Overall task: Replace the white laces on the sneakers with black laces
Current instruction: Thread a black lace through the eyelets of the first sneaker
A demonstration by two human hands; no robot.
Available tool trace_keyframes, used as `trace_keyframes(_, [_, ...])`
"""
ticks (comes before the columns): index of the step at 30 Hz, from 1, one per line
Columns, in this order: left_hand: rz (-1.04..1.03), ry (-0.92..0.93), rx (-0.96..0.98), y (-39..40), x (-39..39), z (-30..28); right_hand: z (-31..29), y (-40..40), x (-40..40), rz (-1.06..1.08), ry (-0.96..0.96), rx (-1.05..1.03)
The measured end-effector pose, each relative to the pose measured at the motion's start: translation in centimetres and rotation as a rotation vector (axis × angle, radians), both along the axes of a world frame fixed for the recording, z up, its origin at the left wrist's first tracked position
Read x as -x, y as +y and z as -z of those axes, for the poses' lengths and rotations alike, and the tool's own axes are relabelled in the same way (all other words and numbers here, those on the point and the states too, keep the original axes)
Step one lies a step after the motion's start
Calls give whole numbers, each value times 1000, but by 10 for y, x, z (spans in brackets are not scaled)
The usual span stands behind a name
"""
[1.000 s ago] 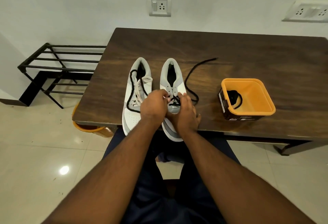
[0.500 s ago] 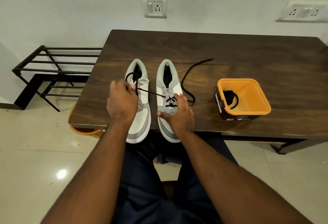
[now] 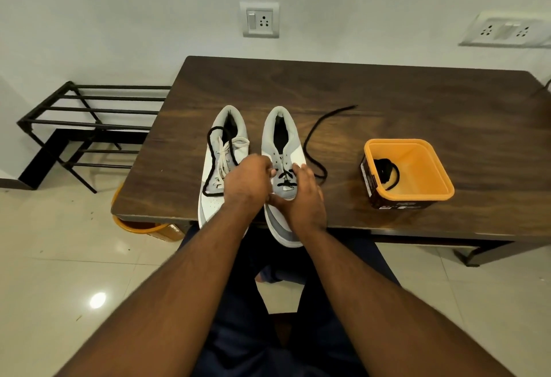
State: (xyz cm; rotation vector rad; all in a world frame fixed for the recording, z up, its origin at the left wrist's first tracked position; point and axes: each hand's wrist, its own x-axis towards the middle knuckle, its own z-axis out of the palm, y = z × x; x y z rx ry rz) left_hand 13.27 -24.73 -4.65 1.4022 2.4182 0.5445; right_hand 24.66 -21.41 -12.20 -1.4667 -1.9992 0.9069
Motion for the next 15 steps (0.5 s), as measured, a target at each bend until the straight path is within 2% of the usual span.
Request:
trace_keyframes(3, [-42,10,-28,-3,0,2,0,1,0,3,4,12])
trace_keyframes(5, [-62,-82,-138,-6,-3,3,0,1,1,-1,0,27])
trace_keyframes(9, [-215,-408,-375,-9,-4,-15,-13,-1,-5,4,-39,5])
trace_keyframes(12, [-346,-831,-396,-8,-2,-30,-31,1,-18,79,-134,-66])
trace_keyframes(15, [-236,-1022,-406,-11,-3,-32,-47,11,-27,75,-259,-94])
